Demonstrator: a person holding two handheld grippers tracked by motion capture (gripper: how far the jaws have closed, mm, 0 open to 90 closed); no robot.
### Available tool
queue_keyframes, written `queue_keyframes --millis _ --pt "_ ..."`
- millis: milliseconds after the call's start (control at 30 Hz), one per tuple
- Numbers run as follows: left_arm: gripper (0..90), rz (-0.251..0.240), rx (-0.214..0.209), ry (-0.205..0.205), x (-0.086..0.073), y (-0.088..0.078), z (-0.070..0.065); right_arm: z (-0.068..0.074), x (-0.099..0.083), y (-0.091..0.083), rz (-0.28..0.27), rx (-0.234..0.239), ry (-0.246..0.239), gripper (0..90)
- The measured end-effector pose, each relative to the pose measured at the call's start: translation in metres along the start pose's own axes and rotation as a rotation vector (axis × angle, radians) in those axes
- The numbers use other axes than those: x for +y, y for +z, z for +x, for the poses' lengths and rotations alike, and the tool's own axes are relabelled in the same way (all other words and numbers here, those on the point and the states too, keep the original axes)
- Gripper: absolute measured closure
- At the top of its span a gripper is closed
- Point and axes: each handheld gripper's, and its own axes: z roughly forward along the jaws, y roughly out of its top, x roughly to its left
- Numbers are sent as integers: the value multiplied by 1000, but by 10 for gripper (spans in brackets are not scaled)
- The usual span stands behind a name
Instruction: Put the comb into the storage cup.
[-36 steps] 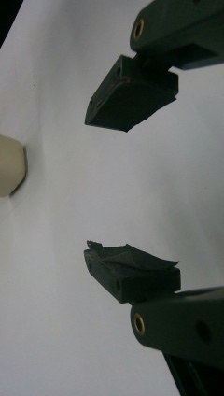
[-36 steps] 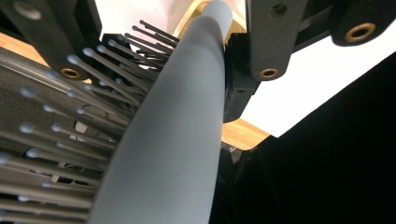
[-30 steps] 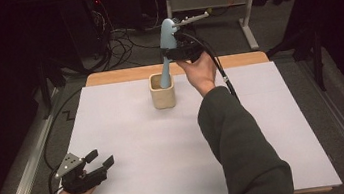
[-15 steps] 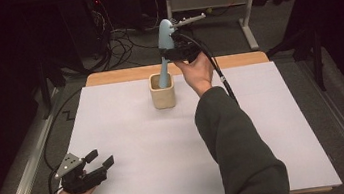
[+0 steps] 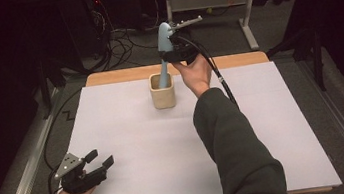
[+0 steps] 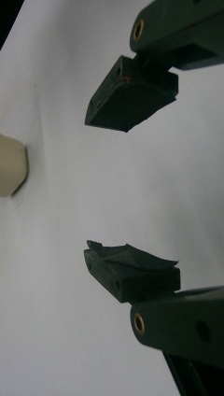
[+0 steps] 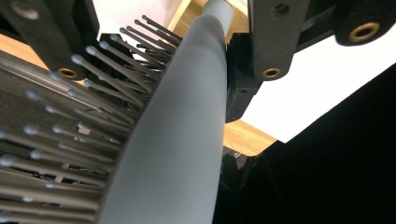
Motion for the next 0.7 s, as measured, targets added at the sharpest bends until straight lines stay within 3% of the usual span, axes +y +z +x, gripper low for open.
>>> queue_keyframes --millis 700 --pt "321 3 3 4 0 0 0 -2 -14 11 34 -3 19 514"
